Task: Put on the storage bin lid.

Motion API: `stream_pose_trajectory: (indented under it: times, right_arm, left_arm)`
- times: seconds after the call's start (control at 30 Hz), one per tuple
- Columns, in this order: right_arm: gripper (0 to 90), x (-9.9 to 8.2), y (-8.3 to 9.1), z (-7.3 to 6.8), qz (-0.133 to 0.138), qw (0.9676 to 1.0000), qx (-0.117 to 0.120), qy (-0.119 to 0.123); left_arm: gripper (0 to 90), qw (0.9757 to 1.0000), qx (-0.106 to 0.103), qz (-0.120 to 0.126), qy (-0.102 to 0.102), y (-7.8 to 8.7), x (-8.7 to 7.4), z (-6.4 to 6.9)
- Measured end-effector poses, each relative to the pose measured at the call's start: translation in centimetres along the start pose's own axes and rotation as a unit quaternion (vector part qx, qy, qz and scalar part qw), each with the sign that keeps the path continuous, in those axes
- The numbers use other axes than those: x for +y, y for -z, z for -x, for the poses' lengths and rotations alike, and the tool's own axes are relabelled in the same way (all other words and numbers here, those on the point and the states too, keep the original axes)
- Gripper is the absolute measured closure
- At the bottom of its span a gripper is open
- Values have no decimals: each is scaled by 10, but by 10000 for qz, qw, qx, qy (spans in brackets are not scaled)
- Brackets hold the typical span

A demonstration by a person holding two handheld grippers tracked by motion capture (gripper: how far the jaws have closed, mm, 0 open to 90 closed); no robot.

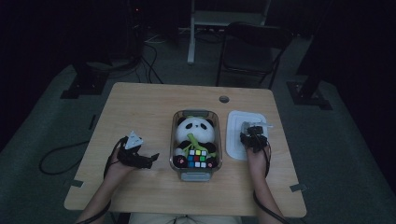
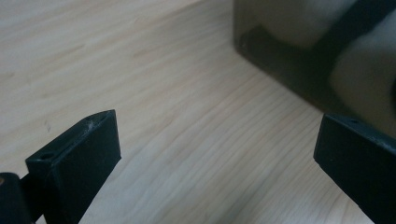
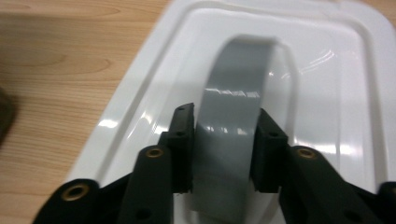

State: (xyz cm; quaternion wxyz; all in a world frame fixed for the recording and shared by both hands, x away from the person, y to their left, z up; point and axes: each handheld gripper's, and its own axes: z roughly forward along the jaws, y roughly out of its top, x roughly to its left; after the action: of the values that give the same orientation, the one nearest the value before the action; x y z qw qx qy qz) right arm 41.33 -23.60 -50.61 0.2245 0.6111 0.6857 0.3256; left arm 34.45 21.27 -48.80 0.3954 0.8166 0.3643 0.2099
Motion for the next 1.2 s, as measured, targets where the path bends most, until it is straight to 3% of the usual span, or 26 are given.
stream_pose_trajectory:
  times: [0.23, 0.53, 0.77, 0.93, 1.2]
  right_arm:
    - [682, 5, 22, 5, 159, 9993, 342, -81]
    - [682, 22, 75, 4, 599, 9957, 705, -15]
    - [682, 36, 112, -10, 844, 9906, 1058, 192]
    - [682, 40, 125, -21, 945, 9874, 1217, 356]
    - [682, 43, 145, -45, 1057, 9794, 1616, 596]
  left_arm:
    - [12, 9997, -106, 48, -218, -9, 15, 12]
    - [12, 9990, -289, 81, -342, -19, 25, 24]
    - [12, 9982, -419, 42, -427, -23, 30, 33]
    - [12, 9977, -433, 53, -517, -24, 32, 41]
    - [12, 9969, -513, 100, -581, -31, 38, 52]
